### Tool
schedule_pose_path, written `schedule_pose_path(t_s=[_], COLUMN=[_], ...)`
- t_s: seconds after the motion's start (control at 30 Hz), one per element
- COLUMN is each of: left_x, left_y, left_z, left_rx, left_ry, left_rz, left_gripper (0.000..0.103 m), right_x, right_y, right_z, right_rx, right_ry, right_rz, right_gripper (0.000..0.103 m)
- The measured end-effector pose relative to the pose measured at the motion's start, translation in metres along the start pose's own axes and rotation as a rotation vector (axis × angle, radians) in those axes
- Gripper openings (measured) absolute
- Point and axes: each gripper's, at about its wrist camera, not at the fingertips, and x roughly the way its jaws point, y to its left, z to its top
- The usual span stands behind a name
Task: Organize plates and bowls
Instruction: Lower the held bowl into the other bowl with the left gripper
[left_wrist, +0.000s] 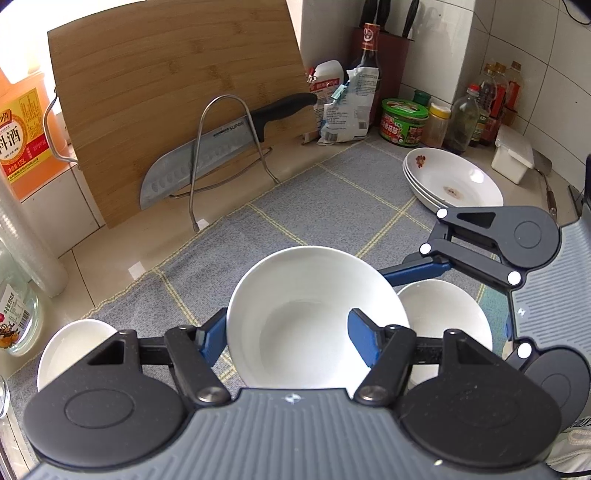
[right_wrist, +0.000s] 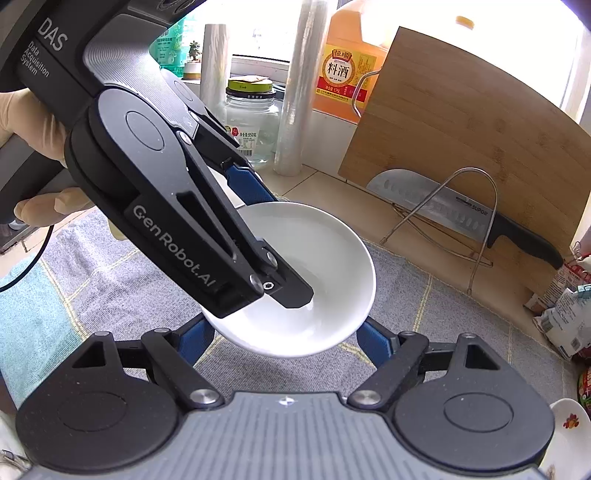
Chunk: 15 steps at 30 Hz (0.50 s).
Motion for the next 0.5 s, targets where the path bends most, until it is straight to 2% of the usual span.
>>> schedule_pose_path(t_s=[0.5], left_x=[-0.003], left_y=[-0.048], left_z=[0.010], left_rx=[0.087], left_ry=[-0.011], left_rz=[-0.056], left_gripper=[0.067], right_x=[-0.039], right_y=[0.000], right_z=[-0.031], right_rx=[0.061], right_ry=[-0.001], right_rz=[-0.067], right_gripper=[0.087])
